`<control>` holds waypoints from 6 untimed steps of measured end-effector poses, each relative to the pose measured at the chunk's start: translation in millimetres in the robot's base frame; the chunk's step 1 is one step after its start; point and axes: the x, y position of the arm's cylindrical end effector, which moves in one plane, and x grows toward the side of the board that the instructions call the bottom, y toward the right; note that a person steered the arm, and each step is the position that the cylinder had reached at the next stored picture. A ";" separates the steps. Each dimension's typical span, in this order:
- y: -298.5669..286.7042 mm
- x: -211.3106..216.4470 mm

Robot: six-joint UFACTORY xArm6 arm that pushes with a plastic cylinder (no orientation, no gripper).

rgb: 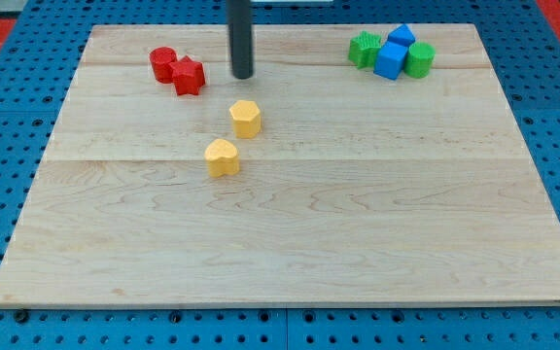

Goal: Slide the red blocks to the top left corner

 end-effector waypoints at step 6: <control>-138.9 -17.9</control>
